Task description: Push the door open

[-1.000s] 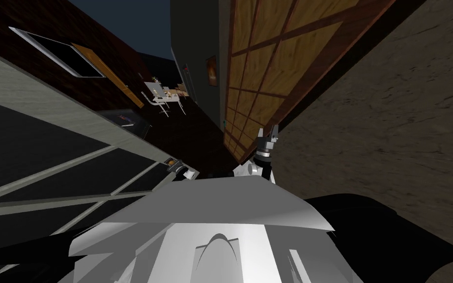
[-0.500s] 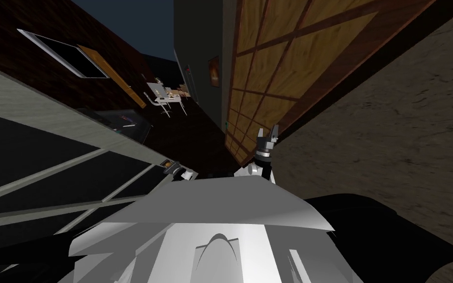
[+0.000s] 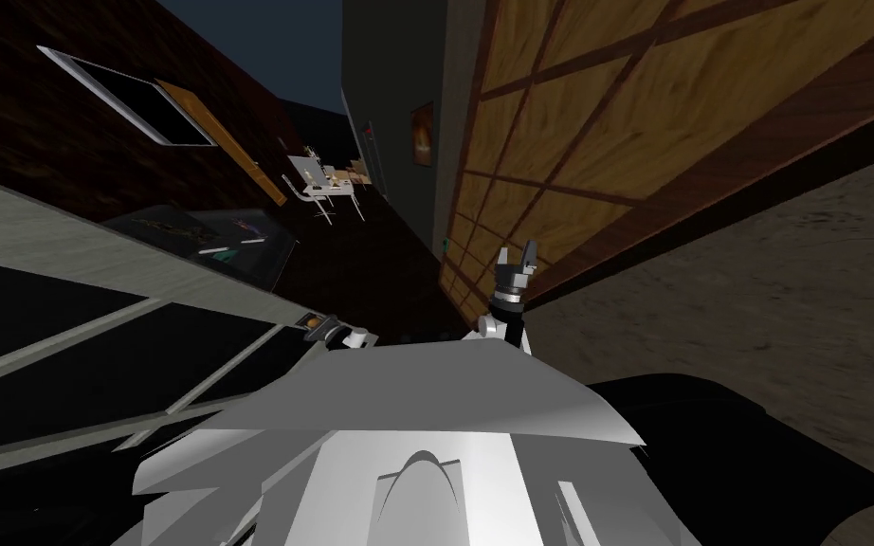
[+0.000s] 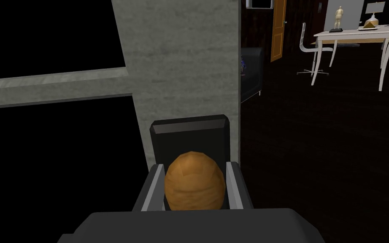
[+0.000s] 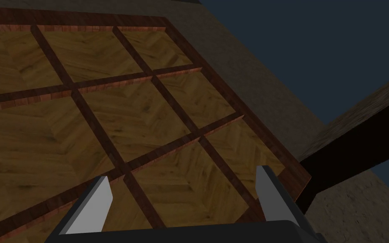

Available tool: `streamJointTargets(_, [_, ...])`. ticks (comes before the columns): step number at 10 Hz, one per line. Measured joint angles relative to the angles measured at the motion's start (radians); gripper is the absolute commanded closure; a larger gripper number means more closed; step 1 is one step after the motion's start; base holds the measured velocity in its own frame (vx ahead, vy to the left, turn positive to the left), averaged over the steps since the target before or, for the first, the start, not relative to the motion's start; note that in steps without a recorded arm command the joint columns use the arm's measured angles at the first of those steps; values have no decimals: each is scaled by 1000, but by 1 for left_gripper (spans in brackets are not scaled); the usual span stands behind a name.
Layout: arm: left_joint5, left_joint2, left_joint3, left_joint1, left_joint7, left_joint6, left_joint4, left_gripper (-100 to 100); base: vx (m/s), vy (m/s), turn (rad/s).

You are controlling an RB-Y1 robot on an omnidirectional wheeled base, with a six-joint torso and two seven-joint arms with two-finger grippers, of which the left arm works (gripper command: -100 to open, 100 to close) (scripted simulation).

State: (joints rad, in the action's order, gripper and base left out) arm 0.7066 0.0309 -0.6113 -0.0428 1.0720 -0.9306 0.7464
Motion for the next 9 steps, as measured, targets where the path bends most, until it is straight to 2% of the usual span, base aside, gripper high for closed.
streamJointTargets(1, [9,-5,-13,5,-4,2,10,100,153,87,75])
streamJointTargets(2, [16,4,-23,-9,0,-11,-20,100,143,133,52])
streamJointTargets(3, [23,-10,-34,-4,-5,-12,-9,100,66,66,12])
streamJointTargets(4, [25,-11,-36,-2,-7,-11,-5,100,85,75,33])
streamJointTargets(6, [36,-7,-50,-2,-11,-13,-14,100,147,113,37])
streamJointTargets(7, [43,-9,-57,12,-16,-5,7,100,163,123,52])
streamJointTargets(9, [56,-2,-76,20,-21,-6,15,100,137,118,48])
